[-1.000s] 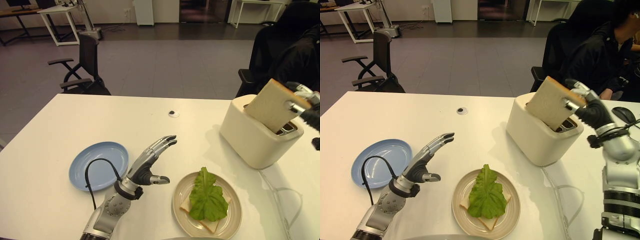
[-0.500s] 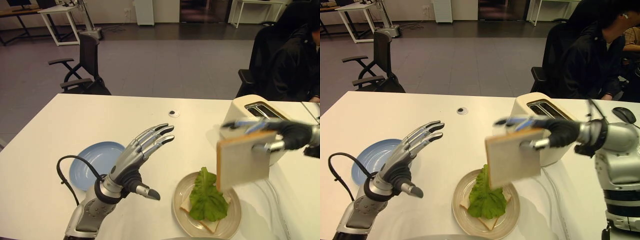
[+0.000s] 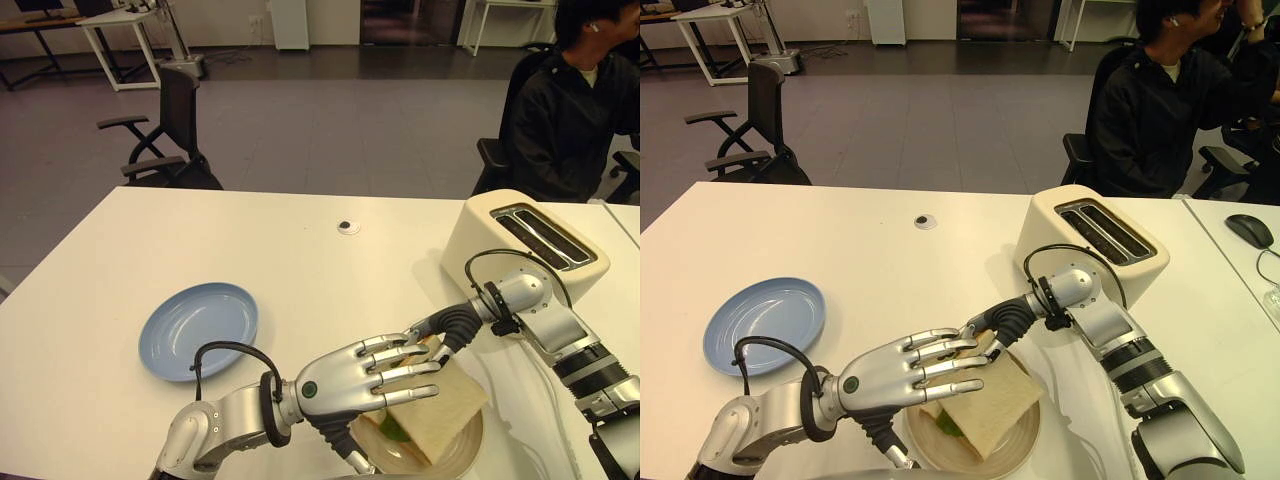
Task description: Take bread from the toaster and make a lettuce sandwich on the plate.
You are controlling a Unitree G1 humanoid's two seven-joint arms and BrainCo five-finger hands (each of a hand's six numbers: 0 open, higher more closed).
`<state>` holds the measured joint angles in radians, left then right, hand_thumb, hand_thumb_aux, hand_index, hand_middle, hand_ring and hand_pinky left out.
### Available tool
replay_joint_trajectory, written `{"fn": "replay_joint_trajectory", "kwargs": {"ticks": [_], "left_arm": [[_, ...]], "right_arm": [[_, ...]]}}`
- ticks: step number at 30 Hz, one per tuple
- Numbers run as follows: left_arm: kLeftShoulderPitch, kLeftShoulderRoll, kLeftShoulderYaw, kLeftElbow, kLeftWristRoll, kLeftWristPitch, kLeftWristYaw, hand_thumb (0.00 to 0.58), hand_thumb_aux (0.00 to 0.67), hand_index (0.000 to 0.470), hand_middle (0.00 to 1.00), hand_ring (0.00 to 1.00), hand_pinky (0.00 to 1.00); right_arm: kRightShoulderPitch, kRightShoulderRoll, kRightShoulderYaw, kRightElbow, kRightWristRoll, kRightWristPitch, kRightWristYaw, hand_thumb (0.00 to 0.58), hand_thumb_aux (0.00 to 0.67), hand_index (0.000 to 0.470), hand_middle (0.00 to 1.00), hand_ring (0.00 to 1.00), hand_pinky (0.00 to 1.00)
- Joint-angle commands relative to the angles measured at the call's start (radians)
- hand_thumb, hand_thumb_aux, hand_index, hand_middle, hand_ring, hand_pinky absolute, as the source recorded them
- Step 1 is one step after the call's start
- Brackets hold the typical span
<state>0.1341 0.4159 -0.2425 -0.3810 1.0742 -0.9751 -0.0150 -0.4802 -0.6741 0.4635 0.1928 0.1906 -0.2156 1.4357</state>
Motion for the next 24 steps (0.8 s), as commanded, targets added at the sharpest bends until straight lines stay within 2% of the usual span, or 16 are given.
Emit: {"fn": "replay_joint_trajectory", "kwargs": {"ticks": [1, 3, 5, 6, 7, 8, 9, 10, 14, 19, 23, 24], "left_arm": [[-0.031, 0.070, -0.092, 0.051, 0.201, -0.002, 0.053, 0.000, 0.000, 0.000, 0.00, 0.00, 0.00], [-0.052, 0.117, -0.161, 0.050, 0.358, 0.039, 0.117, 0.005, 0.003, 0.002, 0.00, 0.00, 0.00], [-0.076, 0.171, -0.247, 0.049, 0.527, 0.104, 0.190, 0.079, 0.047, 0.033, 0.00, 0.00, 0.00], [-0.087, 0.194, -0.287, 0.052, 0.592, 0.139, 0.222, 0.092, 0.055, 0.039, 0.00, 0.00, 0.00], [-0.096, 0.215, -0.324, 0.052, 0.652, 0.176, 0.250, 0.104, 0.063, 0.044, 0.00, 0.00, 0.00], [-0.103, 0.233, -0.355, 0.054, 0.698, 0.212, 0.274, 0.132, 0.081, 0.057, 0.00, 0.00, 0.00], [-0.113, 0.251, -0.386, 0.060, 0.746, 0.252, 0.298, 0.156, 0.097, 0.068, 0.00, 0.00, 0.00], [-0.120, 0.264, -0.409, 0.065, 0.781, 0.285, 0.316, 0.179, 0.113, 0.079, 0.00, 0.00, 0.00], [-0.140, 0.312, -0.489, 0.068, 0.839, 0.400, 0.369, 0.201, 0.129, 0.090, 0.00, 0.00, 0.00], [-0.155, 0.367, -0.521, 0.047, 0.818, 0.494, 0.397, 0.227, 0.147, 0.103, 0.00, 0.00, 0.00], [-0.147, 0.387, -0.470, 0.019, 0.682, 0.524, 0.425, 0.168, 0.105, 0.074, 0.00, 0.00, 0.00], [-0.142, 0.388, -0.449, 0.003, 0.632, 0.525, 0.430, 0.104, 0.063, 0.044, 0.00, 0.00, 0.00]], "right_arm": [[-0.017, 0.017, 0.012, 0.026, -0.060, -0.035, 0.012, 0.580, 0.670, 0.470, 0.00, 0.00, 0.00], [-0.015, 0.030, 0.008, 0.033, -0.115, -0.057, -0.052, 0.580, 0.670, 0.470, 0.00, 0.00, 0.00], [-0.001, 0.031, -0.012, -0.004, -0.133, -0.060, -0.097, 0.580, 0.667, 0.468, 0.00, 0.00, 0.00], [0.007, 0.028, -0.023, -0.025, -0.133, -0.061, -0.109, 0.577, 0.620, 0.435, 0.00, 0.00, 0.00], [0.013, 0.026, -0.034, -0.045, -0.133, -0.059, -0.124, 0.559, 0.541, 0.380, 0.00, 0.00, 0.00], [0.016, 0.025, -0.043, -0.058, -0.135, -0.057, -0.137, 0.501, 0.423, 0.297, 0.00, 0.00, 0.00], [0.019, 0.028, -0.057, -0.068, -0.144, -0.060, -0.164, 0.023, 0.013, 0.009, 0.00, 0.00, 0.00], [0.021, 0.032, -0.069, -0.076, -0.152, -0.055, -0.190, 0.000, 0.000, 0.000, 0.00, 0.00, 0.00], [0.027, 0.051, -0.133, -0.115, -0.190, -0.050, -0.325, 0.000, 0.000, 0.000, 0.00, 0.00, 0.00], [0.044, 0.020, -0.215, -0.166, -0.183, -0.070, -0.404, 0.000, 0.000, 0.000, 0.00, 0.00, 0.00], [0.082, -0.013, -0.305, -0.216, -0.142, -0.081, -0.445, 0.000, 0.000, 0.000, 0.00, 0.00, 0.00], [0.104, -0.026, -0.326, -0.233, -0.131, -0.088, -0.449, 0.000, 0.000, 0.000, 0.00, 0.00, 0.00]]}}
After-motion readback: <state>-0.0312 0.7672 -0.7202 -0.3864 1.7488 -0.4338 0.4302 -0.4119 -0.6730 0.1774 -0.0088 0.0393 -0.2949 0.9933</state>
